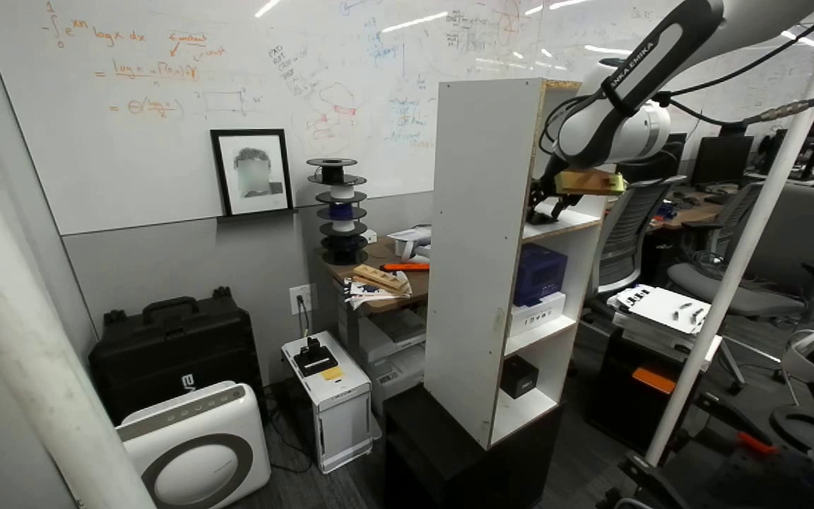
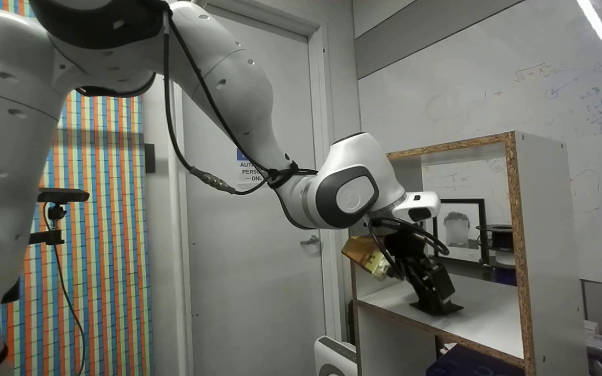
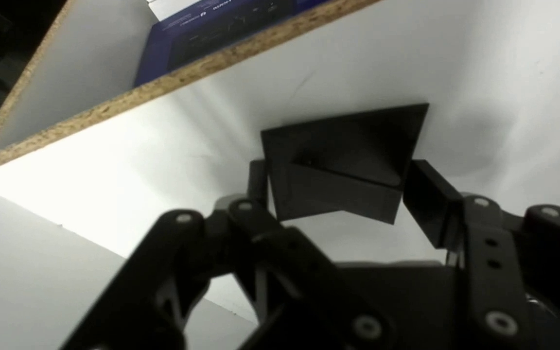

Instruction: Put the black object on top of the shelf.

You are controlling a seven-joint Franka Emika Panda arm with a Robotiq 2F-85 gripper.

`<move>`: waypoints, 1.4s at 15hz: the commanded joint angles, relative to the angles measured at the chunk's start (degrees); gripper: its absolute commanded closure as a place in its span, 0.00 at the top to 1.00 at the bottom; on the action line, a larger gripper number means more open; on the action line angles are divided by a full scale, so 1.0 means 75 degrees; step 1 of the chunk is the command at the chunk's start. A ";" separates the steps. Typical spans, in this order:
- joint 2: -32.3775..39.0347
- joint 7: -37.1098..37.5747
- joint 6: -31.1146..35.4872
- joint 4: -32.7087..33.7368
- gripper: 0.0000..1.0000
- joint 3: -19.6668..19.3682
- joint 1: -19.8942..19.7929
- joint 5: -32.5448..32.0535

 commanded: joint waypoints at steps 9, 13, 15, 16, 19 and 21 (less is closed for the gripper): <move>-0.1646 0.0575 -0.0694 -0.1038 0.42 -0.0474 0.0269 -0.0702; -0.3134 0.0775 -0.1508 -0.2028 0.42 0.0150 -0.0263 -0.1380; -0.3972 0.0736 -0.2110 -0.2442 0.42 0.0508 -0.0566 -0.1458; -0.4378 0.0657 -0.2414 -0.2599 0.42 0.0688 -0.0720 -0.1411; -0.5685 0.0742 -0.2981 -0.2937 0.42 0.1173 -0.1273 -0.1399; -0.6428 0.0784 -0.3227 -0.2966 0.42 0.1423 -0.1622 -0.1346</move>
